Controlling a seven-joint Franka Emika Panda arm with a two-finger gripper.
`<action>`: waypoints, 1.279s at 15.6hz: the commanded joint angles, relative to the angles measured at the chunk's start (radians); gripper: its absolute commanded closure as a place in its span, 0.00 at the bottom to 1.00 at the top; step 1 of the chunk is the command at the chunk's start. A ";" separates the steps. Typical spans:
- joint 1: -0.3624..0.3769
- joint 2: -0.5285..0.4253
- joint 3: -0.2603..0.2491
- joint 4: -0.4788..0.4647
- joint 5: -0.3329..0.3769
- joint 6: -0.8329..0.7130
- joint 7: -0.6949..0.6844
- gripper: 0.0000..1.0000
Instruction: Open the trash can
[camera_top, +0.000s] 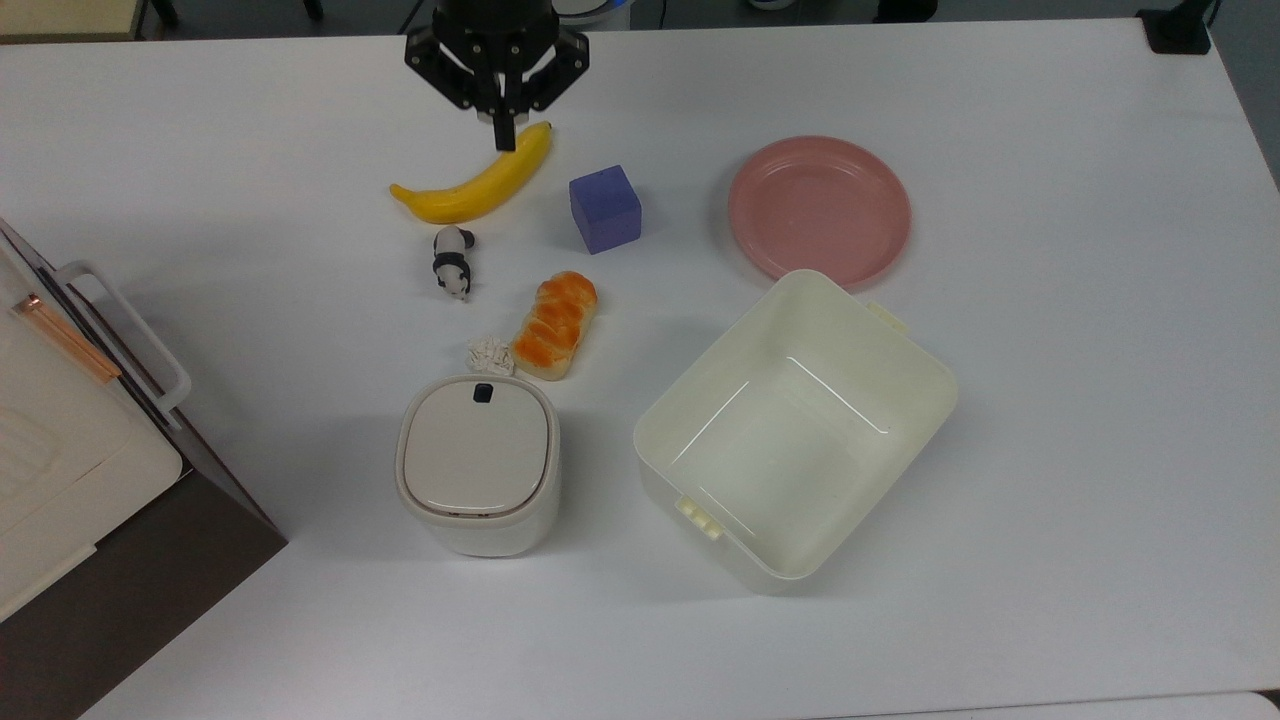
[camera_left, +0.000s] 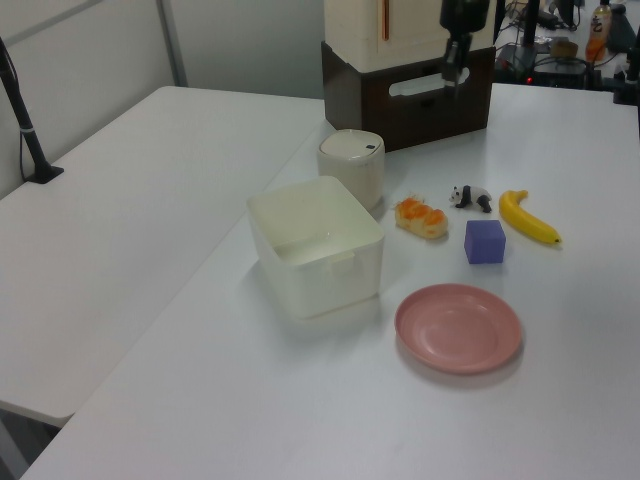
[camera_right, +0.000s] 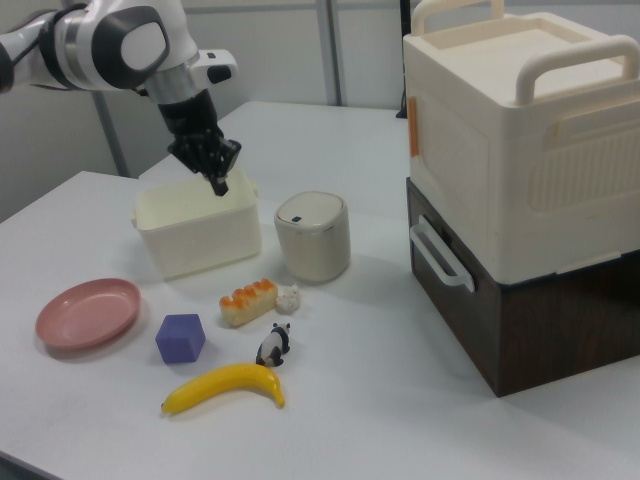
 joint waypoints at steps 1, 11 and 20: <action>0.004 0.037 -0.002 -0.006 0.003 0.177 -0.017 1.00; 0.005 0.230 -0.002 0.006 -0.003 0.533 -0.012 1.00; 0.001 0.377 -0.004 0.096 -0.009 0.618 -0.011 1.00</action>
